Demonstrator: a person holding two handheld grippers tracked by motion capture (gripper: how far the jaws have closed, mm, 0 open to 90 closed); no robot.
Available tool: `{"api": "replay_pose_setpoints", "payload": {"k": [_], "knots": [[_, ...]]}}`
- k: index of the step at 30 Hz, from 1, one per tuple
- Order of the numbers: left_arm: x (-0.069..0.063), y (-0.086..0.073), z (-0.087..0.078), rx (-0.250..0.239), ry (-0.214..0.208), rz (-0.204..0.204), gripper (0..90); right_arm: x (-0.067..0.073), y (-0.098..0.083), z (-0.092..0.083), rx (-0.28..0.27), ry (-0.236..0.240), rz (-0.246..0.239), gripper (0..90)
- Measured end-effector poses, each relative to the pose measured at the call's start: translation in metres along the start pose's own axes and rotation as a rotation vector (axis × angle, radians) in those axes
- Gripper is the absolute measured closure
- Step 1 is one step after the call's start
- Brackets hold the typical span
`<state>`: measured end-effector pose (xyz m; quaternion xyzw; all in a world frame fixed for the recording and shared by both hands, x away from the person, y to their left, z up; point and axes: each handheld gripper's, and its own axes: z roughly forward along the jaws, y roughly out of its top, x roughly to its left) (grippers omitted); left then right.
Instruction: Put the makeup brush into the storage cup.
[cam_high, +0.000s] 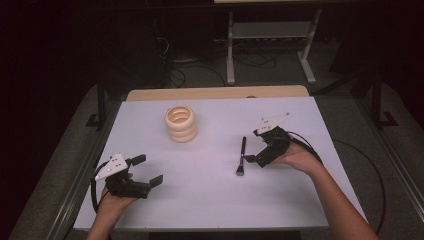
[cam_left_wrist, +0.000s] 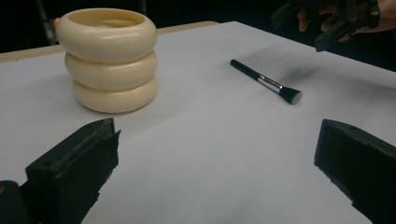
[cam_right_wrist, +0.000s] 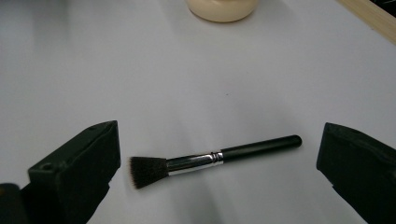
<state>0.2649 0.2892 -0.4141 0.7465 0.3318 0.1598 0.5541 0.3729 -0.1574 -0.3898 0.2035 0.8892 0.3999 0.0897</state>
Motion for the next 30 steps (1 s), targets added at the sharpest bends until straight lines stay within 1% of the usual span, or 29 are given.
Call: {"api": "replay_pose_setpoints", "payload": {"k": [1, 2, 3, 4, 6, 7, 10, 11, 13, 14, 15, 16, 19, 20, 21, 22, 23, 24, 27, 28, 30], "knots": [[0.000, 0.000, 0.000, 0.000, 0.000, -0.001, 0.0, 0.000, 0.000, 0.000, 0.000, 0.000, 0.000, 0.0], [0.000, 0.000, 0.000, 0.000, -0.001, 0.002, 0.0, -0.001, 0.002, 0.002, 0.010, 0.013, 0.000, 2.1], [0.000, 0.000, 0.000, 0.000, -0.002, 0.001, 0.0, -0.002, 0.002, 0.003, 0.018, 0.011, -0.018, 4.3], [0.000, 0.000, 0.000, 0.002, 0.000, 0.001, 0.0, -0.002, 0.002, 0.003, 0.018, 0.011, -0.018, 4.3], [-0.001, 0.000, 0.000, 0.001, -0.001, -0.002, 0.0, -0.003, 0.004, 0.005, 0.038, 0.012, -0.024, 4.7], [-0.001, 0.000, 0.001, 0.001, -0.001, 0.000, 0.0, -0.005, 0.005, 0.007, 0.049, 0.019, -0.019, 5.4], [-0.001, 0.000, 0.001, 0.000, -0.002, -0.001, 0.0, -0.007, 0.006, 0.009, 0.056, 0.023, -0.025, 5.9], [0.000, 0.000, 0.001, 0.001, -0.002, 0.002, 0.0, -0.008, 0.006, 0.011, 0.067, 0.031, -0.028, 8.3], [-0.001, 0.000, 0.001, 0.000, -0.003, 0.001, 0.0, -0.009, 0.007, 0.013, 0.080, 0.039, -0.036, 10.0], [-0.001, 0.000, 0.001, -0.001, -0.003, -0.001, 0.0, -0.010, 0.007, 0.015, 0.091, 0.035, -0.047, 11.1], [-0.001, 0.000, 0.001, -0.001, -0.004, 0.004, 0.0, -0.010, 0.007, 0.015, 0.091, 0.035, -0.047, 11.1], [-0.001, 0.000, 0.001, -0.002, -0.005, 0.003, 0.0, -0.012, 0.008, 0.017, 0.104, 0.037, -0.057, 12.6], [-0.001, 0.000, 0.001, 0.000, -0.004, 0.004, 0.0, -0.012, 0.009, 0.019, 0.118, 0.044, -0.062, 13.2], [-0.001, 0.000, 0.001, 0.001, -0.004, 0.004, 0.0, -0.013, 0.011, 0.021, 0.127, 0.053, -0.078, 13.9], [-0.001, 0.000, 0.001, 0.000, -0.004, 0.005, 0.0, -0.013, 0.011, 0.021, 0.127, 0.053, -0.078, 13.9], [-0.001, 0.000, 0.001, 0.000, -0.004, 0.005, 0.0, -0.016, 0.011, 0.024, 0.134, 0.068, -0.107, 14.2], [-0.001, 0.000, 0.001, 0.001, -0.004, 0.006, 0.0, -0.016, 0.011, 0.024, 0.134, 0.068, -0.107, 14.2], [-0.001, 0.000, 0.001, 0.000, -0.004, 0.005, 0.0, -0.016, 0.012, 0.027, 0.149, 0.074, -0.122, 14.9], [-0.001, 0.000, 0.001, 0.003, -0.005, 0.005, 0.0, -0.016, 0.013, 0.029, 0.164, 0.088, -0.130, 15.1], [-0.001, 0.000, 0.001, 0.006, -0.005, 0.003, 0.0, -0.017, 0.014, 0.031, 0.172, 0.097, -0.142, 16.7], [-0.001, 0.000, 0.001, 0.005, -0.005, 0.002, 0.0, -0.017, 0.014, 0.032, 0.174, 0.104, -0.143, 18.0]]}}
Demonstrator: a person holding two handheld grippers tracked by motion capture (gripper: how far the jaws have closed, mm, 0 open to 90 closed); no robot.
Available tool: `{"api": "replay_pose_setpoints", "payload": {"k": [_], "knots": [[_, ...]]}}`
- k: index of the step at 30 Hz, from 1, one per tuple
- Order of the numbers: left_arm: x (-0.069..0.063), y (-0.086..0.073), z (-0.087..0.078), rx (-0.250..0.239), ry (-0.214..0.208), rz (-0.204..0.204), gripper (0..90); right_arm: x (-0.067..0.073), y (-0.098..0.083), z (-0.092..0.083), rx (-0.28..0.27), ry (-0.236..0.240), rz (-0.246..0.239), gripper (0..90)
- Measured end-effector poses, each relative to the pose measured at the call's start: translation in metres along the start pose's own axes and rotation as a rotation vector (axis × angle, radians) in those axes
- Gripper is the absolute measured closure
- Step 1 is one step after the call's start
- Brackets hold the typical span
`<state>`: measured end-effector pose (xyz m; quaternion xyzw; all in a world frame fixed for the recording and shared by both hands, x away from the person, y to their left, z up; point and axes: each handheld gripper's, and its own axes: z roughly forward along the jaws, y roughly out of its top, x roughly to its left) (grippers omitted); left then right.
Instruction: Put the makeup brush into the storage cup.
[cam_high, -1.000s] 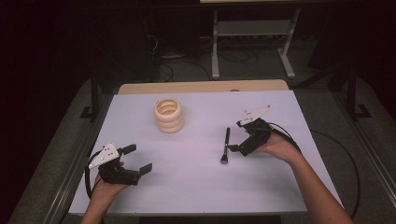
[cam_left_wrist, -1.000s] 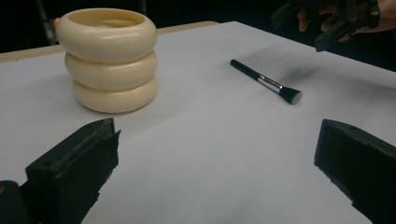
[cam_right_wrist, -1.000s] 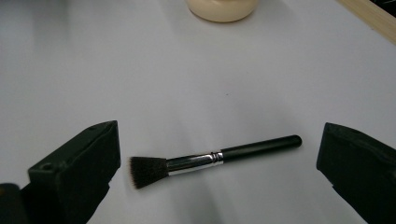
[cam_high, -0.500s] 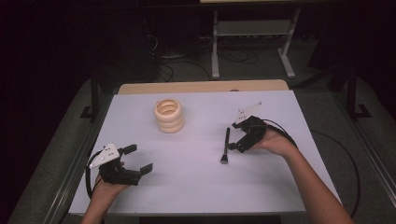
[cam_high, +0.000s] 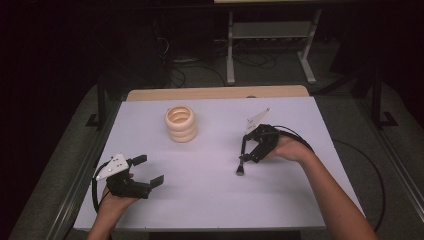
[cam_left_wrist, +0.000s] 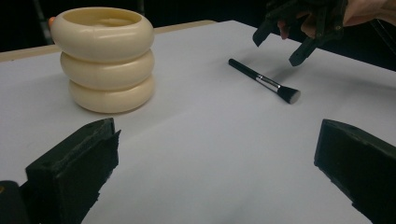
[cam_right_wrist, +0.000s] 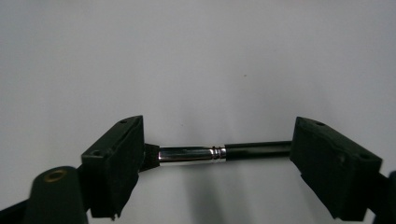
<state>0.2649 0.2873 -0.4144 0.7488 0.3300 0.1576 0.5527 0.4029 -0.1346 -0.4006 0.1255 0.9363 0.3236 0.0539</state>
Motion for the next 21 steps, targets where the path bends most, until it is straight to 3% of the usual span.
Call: {"api": "replay_pose_setpoints", "payload": {"k": [11, 19, 21], "knots": [[0.000, 0.000, 0.000, -0.001, -0.002, -0.002, 0.0, -0.005, 0.006, 0.010, 0.071, 0.037, -0.056, 21.6], [0.000, -0.001, 0.000, 0.004, -0.004, -0.002, 0.0, -0.009, 0.005, 0.018, 0.101, 0.057, -0.071, 22.9], [0.000, -0.001, 0.000, 0.003, -0.005, -0.002, 0.0, -0.010, 0.006, 0.021, 0.118, 0.057, -0.101, 22.9]]}}
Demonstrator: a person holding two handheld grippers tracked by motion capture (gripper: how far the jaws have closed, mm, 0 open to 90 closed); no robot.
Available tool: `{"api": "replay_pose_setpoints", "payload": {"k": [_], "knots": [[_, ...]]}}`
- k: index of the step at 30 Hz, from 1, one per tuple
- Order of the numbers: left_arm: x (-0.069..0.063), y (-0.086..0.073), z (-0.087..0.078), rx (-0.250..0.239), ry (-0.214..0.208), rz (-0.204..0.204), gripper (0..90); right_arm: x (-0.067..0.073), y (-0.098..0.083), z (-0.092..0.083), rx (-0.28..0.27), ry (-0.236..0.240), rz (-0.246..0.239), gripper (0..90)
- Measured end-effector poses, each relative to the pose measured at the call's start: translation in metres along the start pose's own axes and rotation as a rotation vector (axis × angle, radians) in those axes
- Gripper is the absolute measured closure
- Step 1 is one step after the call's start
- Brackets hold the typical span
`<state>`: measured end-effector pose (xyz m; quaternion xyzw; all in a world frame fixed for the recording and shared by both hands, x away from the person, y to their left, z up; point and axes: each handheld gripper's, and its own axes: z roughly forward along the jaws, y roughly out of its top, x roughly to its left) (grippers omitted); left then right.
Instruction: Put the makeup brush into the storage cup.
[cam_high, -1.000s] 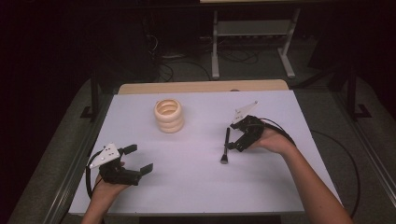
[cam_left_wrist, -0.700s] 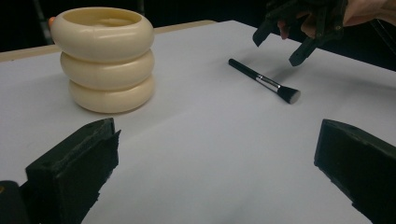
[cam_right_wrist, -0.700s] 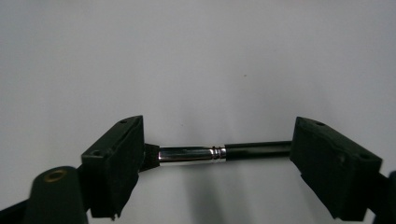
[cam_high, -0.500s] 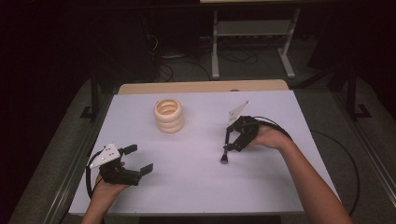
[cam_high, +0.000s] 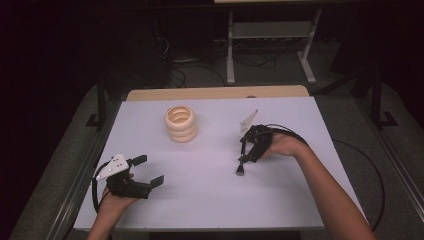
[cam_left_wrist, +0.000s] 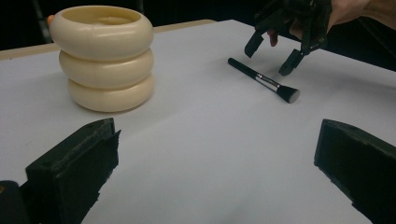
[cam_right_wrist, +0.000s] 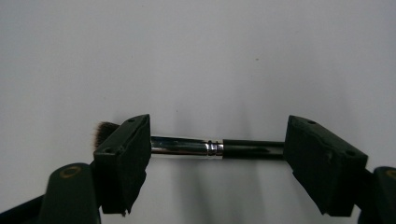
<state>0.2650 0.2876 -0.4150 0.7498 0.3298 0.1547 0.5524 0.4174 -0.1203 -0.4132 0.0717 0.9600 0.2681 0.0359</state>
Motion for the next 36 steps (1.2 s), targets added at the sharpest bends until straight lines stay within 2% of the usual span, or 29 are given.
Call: {"api": "replay_pose_setpoints", "payload": {"k": [6, 16, 26, 36], "knots": [[0.000, -0.001, 0.001, 0.002, -0.003, -0.004, 0.0, -0.001, 0.004, 0.004, -0.005, 0.005, -0.024, 22.9], [0.001, -0.001, 0.001, 0.001, -0.003, -0.006, 0.0, -0.003, 0.002, 0.012, 0.019, 0.034, -0.042, 23.1], [0.001, -0.001, 0.001, 0.004, -0.002, -0.003, 0.0, -0.003, 0.002, 0.014, 0.052, 0.022, -0.083, 23.1], [0.001, -0.002, 0.000, 0.002, -0.002, -0.005, 0.0, -0.003, 0.003, 0.019, 0.060, 0.019, -0.094, 24.0]]}}
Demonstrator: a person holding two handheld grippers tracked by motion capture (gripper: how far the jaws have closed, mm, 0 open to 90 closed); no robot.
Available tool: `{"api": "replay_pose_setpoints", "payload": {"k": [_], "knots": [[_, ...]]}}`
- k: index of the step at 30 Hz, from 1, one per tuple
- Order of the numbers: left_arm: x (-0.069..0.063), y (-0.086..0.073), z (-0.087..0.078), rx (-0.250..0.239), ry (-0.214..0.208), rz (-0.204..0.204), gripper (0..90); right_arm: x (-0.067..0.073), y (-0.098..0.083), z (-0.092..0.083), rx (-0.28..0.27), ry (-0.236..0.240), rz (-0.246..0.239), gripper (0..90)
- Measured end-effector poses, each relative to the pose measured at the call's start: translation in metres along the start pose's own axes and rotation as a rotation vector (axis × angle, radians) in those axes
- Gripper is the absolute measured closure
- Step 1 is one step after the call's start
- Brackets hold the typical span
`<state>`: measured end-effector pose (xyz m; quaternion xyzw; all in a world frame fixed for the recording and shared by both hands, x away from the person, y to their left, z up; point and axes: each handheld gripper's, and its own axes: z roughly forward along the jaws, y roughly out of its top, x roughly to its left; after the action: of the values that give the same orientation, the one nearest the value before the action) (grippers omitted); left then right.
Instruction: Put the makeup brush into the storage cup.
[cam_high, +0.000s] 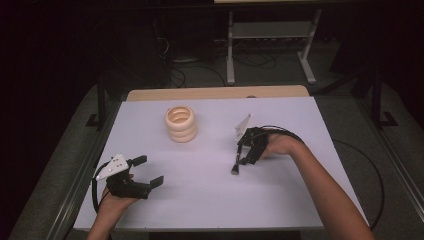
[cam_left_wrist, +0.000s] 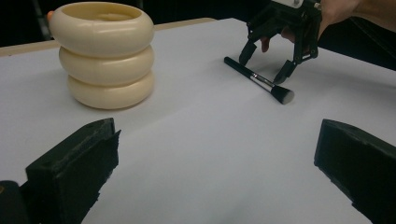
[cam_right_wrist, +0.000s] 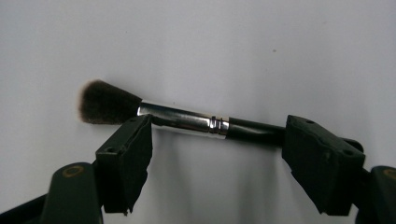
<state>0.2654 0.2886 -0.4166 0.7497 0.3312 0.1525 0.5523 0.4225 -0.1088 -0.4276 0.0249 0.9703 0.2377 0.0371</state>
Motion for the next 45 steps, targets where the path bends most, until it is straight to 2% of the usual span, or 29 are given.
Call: {"api": "replay_pose_setpoints", "payload": {"k": [4, 6, 11, 12, 18, 29, 32, 45], "knots": [[0.000, 0.000, 0.000, -0.001, 0.001, -0.001, 0.0, 0.000, 0.004, 0.001, -0.003, -0.004, -0.020, 24.0], [0.000, 0.000, 0.000, -0.001, 0.001, -0.002, 0.0, 0.000, 0.010, 0.000, -0.025, 0.005, -0.037, 23.7], [0.000, 0.000, -0.001, -0.002, 0.000, -0.004, 0.0, 0.000, 0.016, 0.001, -0.019, 0.015, -0.064, 22.6], [0.000, 0.000, -0.001, -0.001, 0.000, 0.001, 0.0, -0.001, 0.018, 0.003, -0.018, 0.038, -0.071, 22.6], [0.000, 0.000, -0.001, -0.001, 0.001, 0.002, 0.0, -0.001, 0.015, 0.004, 0.006, 0.043, -0.076, 22.6], [0.000, 0.000, -0.001, 0.000, -0.001, 0.000, 0.0, 0.000, 0.014, 0.006, 0.019, 0.036, -0.089, 24.0], [0.000, 0.000, -0.001, 0.000, -0.001, -0.001, 0.0, 0.000, 0.012, 0.009, 0.054, 0.026, -0.095, 25.9], [-0.001, 0.000, -0.001, 0.000, -0.001, -0.002, 0.0, 0.001, 0.012, 0.005, 0.074, 0.031, -0.079, 35.6]]}}
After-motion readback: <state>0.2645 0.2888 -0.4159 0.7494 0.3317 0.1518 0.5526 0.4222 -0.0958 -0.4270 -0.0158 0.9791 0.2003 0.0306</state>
